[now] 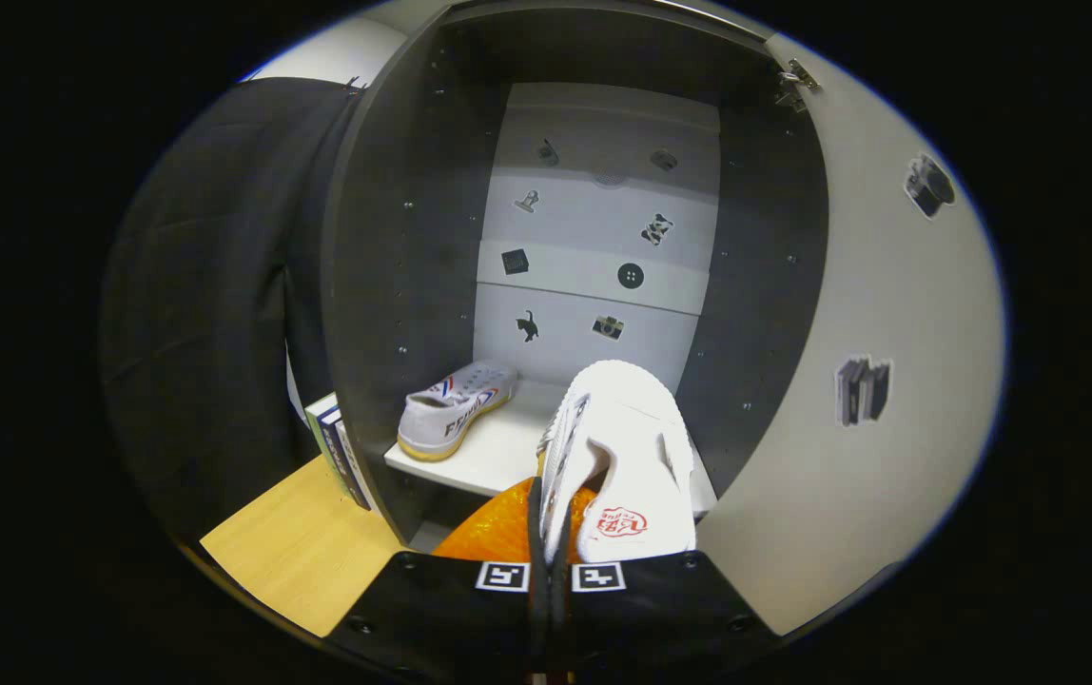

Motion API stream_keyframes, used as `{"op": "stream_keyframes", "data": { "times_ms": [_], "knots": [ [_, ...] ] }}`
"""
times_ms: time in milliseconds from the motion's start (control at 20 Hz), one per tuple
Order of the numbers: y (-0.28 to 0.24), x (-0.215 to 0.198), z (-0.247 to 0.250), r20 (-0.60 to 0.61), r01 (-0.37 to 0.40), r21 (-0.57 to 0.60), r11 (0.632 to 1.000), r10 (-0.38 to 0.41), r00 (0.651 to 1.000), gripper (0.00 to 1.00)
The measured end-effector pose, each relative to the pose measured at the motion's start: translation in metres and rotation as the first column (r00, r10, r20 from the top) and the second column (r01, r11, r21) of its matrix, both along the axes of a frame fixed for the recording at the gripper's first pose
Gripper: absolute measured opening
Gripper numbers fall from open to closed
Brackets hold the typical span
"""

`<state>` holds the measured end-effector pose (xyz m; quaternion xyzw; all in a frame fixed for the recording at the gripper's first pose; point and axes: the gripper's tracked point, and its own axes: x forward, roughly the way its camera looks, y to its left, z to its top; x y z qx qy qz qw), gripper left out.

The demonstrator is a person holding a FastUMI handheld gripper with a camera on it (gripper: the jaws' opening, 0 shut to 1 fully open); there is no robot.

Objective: Open the shoe cabinet door, grab the shoes and put them into the shoe cabinet, then close the shoe cabinet door.

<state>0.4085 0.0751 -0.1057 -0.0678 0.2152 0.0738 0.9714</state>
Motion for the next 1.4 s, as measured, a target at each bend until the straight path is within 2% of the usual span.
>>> {"op": "stream_keyframes", "data": {
  "times_ms": [450,750,950,1150,1400],
  "knots": [
    [-0.013,0.111,0.021,0.023,0.042,0.038,0.998,-0.043,0.999,0.02],
    [-0.018,0.174,0.017,0.027,0.038,-0.002,0.999,-0.038,0.999,0.02],
    [-0.027,0.201,-0.012,-0.017,0.056,-0.015,0.998,-0.056,0.998,0.02],
    [-0.032,0.213,-0.048,-0.096,0.054,-0.023,0.998,-0.055,0.994,0.02],
    [-0.03,0.22,-0.068,-0.125,0.061,-0.021,0.998,-0.063,0.99,0.02]
  ]
}}
